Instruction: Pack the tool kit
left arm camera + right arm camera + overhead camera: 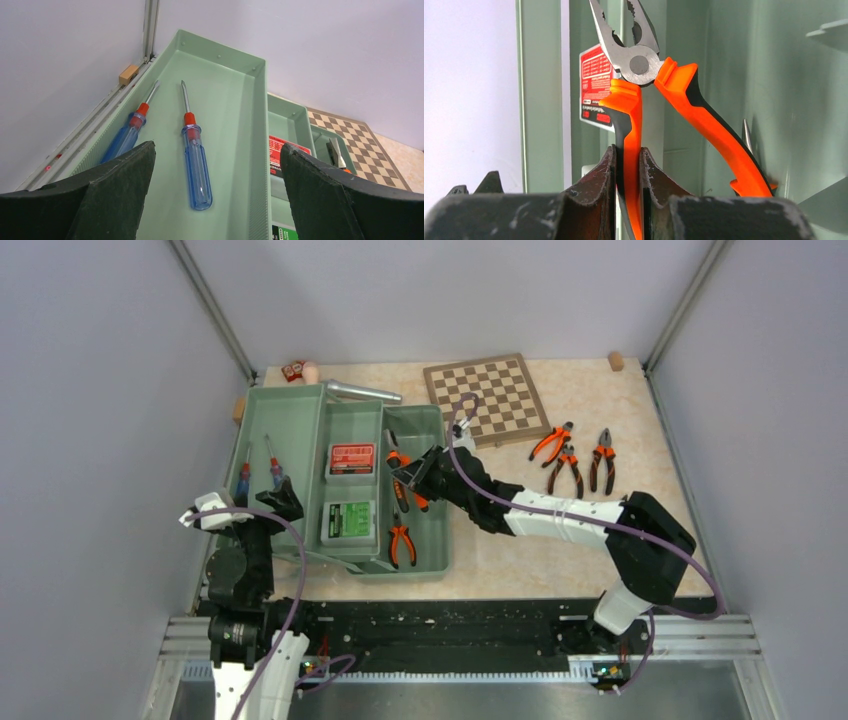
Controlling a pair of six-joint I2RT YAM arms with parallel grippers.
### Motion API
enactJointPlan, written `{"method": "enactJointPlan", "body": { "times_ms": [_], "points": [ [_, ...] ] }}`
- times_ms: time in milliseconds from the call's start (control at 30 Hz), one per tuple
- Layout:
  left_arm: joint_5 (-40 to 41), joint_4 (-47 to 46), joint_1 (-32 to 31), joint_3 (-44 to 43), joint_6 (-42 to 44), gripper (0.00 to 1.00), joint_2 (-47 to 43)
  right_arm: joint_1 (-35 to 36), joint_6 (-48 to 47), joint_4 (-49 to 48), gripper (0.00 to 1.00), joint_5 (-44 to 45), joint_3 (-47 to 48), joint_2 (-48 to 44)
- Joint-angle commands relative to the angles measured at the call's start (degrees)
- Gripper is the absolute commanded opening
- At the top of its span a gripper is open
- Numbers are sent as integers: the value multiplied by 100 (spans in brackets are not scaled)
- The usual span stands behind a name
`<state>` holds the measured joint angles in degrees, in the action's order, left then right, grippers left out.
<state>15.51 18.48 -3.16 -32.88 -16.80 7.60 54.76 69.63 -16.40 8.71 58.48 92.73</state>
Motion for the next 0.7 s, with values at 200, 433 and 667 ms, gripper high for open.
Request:
{"method": "enactJointPlan", "body": {
  "times_ms": [200, 433, 667],
  "points": [
    [-17, -188, -18, 12, -9, 99, -108, 123, -615, -372, 0, 775, 584, 612],
    [-17, -176, -27, 11, -8, 99, -116, 123, -1368, -60, 0, 1293, 1160, 1236],
    [-22, -186, -30, 17, -6, 99, -120, 128, -1993, 334, 8, 1702, 1754, 1846]
  ]
}}
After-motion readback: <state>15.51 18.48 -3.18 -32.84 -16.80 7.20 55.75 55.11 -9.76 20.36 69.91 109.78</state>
